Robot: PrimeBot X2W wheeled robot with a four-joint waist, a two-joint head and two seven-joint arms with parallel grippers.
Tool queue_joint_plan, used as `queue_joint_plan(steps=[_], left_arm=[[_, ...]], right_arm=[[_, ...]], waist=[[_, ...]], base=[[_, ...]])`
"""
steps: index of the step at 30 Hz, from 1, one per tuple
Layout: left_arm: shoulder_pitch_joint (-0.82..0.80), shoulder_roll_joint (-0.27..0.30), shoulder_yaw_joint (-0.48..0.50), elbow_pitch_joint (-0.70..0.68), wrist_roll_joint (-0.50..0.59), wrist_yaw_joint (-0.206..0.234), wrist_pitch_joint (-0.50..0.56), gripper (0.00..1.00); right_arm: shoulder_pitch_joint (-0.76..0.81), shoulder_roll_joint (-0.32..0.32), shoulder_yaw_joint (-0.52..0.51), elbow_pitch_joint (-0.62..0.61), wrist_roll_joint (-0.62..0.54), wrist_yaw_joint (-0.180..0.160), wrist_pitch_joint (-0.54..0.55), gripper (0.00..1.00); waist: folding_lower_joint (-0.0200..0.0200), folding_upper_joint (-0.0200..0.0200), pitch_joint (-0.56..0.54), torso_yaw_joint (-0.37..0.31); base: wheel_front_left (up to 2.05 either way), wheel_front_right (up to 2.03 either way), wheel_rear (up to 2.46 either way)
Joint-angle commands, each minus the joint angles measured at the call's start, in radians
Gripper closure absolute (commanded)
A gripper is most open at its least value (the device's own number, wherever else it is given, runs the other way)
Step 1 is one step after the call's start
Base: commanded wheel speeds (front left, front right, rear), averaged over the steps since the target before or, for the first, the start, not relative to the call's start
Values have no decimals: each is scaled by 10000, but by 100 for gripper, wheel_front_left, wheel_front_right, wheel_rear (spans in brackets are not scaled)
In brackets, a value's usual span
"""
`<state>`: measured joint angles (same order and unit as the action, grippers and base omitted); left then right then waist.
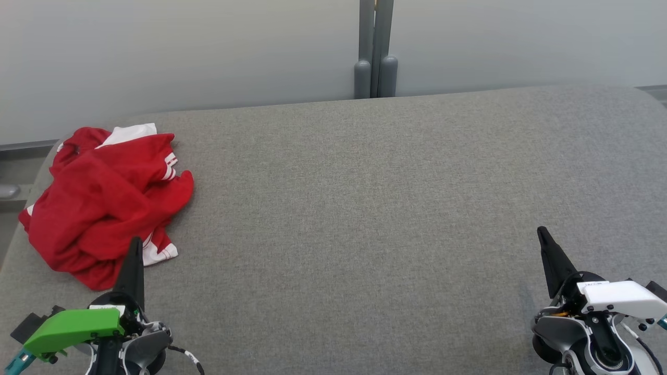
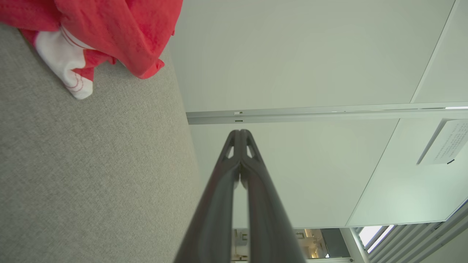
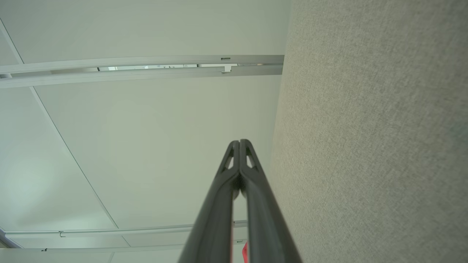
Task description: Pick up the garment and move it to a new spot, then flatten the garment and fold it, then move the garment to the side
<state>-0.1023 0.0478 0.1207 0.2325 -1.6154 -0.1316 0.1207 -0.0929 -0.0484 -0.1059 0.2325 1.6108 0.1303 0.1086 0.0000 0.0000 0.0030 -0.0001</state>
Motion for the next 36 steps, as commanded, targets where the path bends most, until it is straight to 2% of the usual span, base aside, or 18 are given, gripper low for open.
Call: queue_joint_plan(steps=[1, 22, 23, 32, 36], left_arm=[[116, 39, -13, 9, 44, 0, -14, 100], [116, 40, -14, 9, 44, 0, -14, 100], [0, 0, 2, 0, 0, 0, 0, 0], [128, -15, -172, -126, -106, 1, -260, 0], [205, 35, -315, -255, 82, 2, -494, 0]], right_arm=[[-81, -47, 3, -18, 82, 9, 25, 100], [-81, -47, 3, -18, 82, 9, 25, 100], [0, 0, 0, 0, 0, 0, 0, 0], [107, 22, 210, -110, 93, 1, -291, 0], [113, -70, 448, -224, -307, 1, -570, 0]], waist=[[0, 0, 0, 1], [0, 0, 0, 1], [0, 0, 0, 0], [0, 0, 8, 4], [0, 0, 14, 1]], base=[[0, 0, 0], [0, 0, 0], [0, 0, 0], [0, 0, 0], [0, 0, 0]])
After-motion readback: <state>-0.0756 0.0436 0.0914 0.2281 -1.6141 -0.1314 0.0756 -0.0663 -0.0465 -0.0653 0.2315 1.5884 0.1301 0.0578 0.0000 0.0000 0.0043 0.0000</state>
